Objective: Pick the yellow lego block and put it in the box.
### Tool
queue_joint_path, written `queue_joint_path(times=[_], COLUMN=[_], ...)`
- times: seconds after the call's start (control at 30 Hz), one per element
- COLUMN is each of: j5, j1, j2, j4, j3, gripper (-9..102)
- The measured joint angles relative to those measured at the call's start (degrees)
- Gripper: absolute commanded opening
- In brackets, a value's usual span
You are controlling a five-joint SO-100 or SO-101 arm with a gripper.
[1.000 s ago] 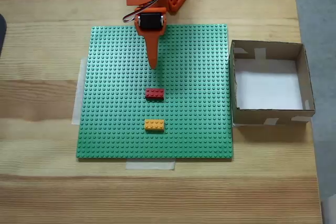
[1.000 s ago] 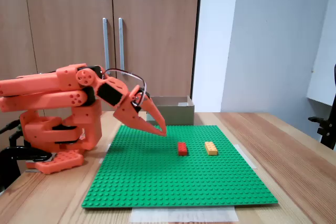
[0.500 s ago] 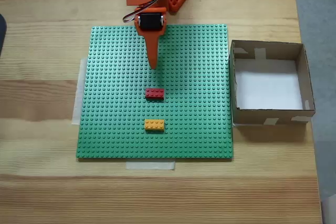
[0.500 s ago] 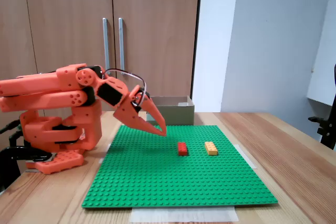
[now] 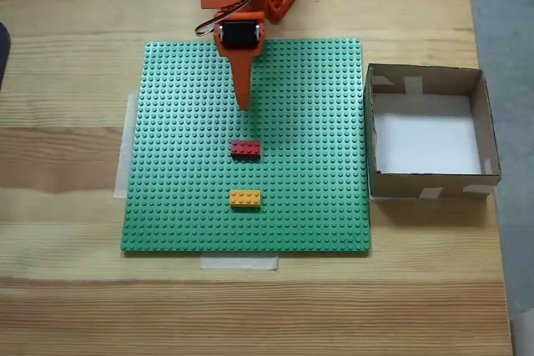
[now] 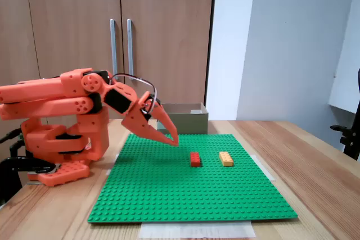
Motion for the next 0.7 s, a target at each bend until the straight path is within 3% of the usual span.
queue_joint_path(times=[0.7], j5=[2.11], j1=[1.05], j2=[-0.35], j4=[0.62], j3=[-1.58], gripper=[-1])
